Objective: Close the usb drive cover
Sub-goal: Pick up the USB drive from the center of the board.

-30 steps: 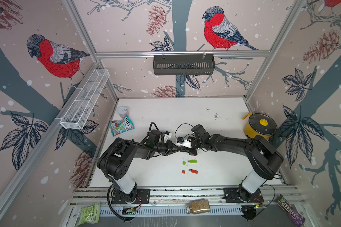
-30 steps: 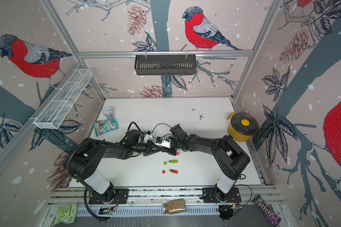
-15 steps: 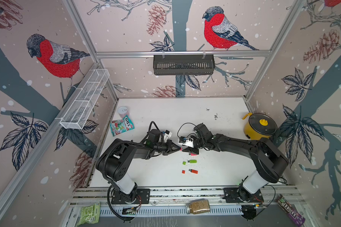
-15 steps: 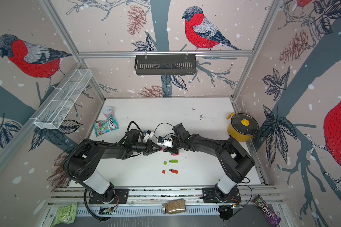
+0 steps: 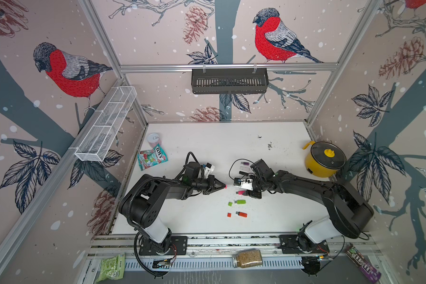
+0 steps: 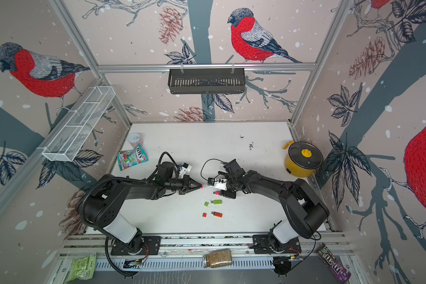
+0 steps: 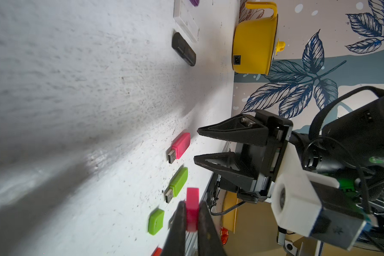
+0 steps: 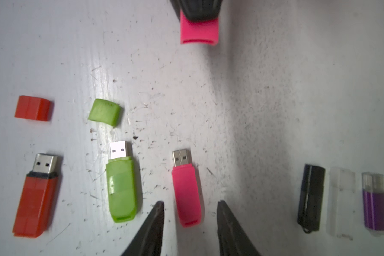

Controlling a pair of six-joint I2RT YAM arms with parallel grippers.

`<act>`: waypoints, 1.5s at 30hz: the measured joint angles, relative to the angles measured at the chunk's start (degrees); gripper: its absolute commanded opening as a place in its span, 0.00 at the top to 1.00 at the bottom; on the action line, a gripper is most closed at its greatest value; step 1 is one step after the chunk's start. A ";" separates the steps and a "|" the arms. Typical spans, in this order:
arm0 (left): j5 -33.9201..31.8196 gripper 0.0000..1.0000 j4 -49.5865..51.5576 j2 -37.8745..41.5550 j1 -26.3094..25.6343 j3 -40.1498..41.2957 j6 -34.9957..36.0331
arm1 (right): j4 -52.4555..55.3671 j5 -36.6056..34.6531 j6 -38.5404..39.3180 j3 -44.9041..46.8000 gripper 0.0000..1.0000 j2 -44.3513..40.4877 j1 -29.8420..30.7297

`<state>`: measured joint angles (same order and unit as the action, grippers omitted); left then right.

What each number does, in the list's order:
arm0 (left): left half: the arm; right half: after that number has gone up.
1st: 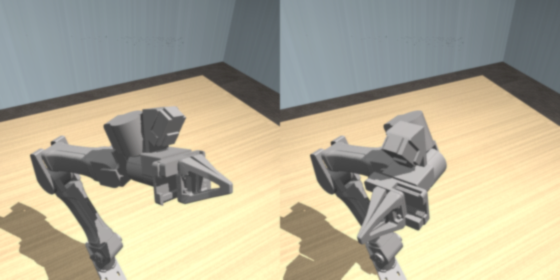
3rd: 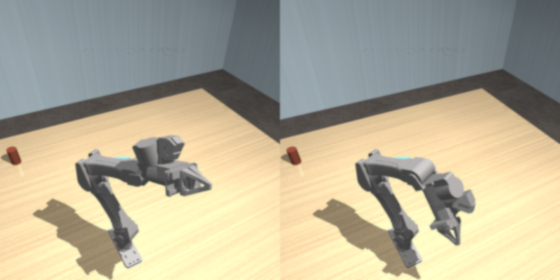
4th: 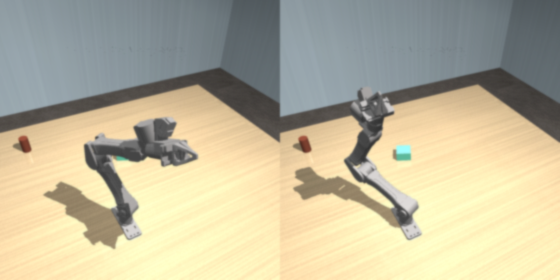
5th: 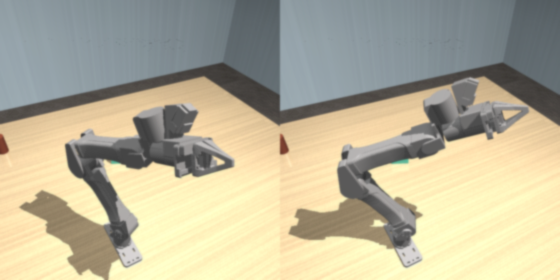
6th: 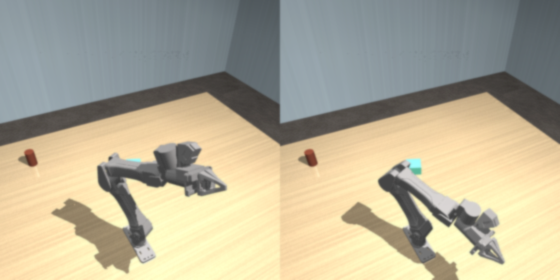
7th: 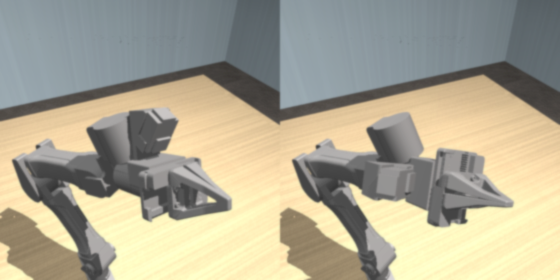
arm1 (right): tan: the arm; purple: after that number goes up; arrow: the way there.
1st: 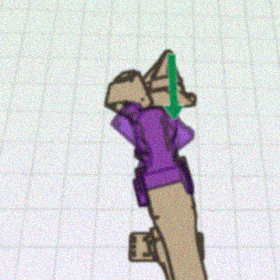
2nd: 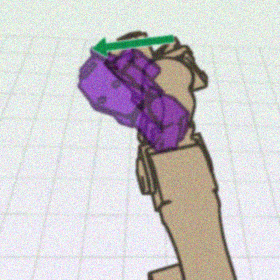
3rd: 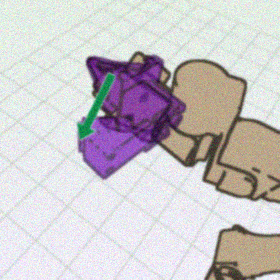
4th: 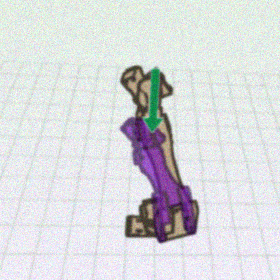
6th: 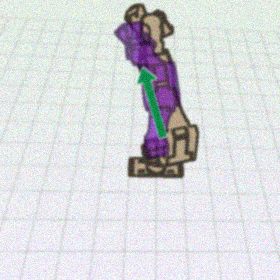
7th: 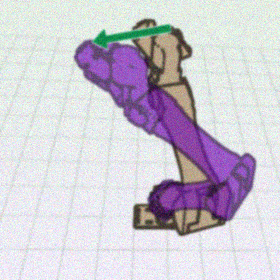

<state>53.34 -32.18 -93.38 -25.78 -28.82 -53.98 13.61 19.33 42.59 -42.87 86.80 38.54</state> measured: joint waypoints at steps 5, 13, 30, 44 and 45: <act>-0.59 0.92 0.37 0.24 0.00 0.09 0.00 | 0.28 -0.70 0.83 -0.37 0.59 1.84 -0.22; -0.79 0.92 0.39 0.24 0.00 0.09 0.02 | 0.92 -0.70 0.74 -2.01 0.59 5.18 -0.15; -0.76 0.92 0.37 -0.09 0.00 0.22 0.00 | 1.18 1.40 0.63 -4.72 0.77 8.48 -0.37; 0.66 0.92 -2.14 0.00 -0.68 0.72 -0.94 | -2.45 3.28 -4.02 -5.53 0.80 1.31 2.29; 0.83 0.92 -2.25 0.00 -0.83 0.68 -1.09 | -2.97 3.34 -4.94 -5.35 0.80 1.40 2.75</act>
<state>54.17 -34.44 -93.38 -26.61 -28.14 -55.07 10.63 22.68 37.65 -48.23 88.20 41.30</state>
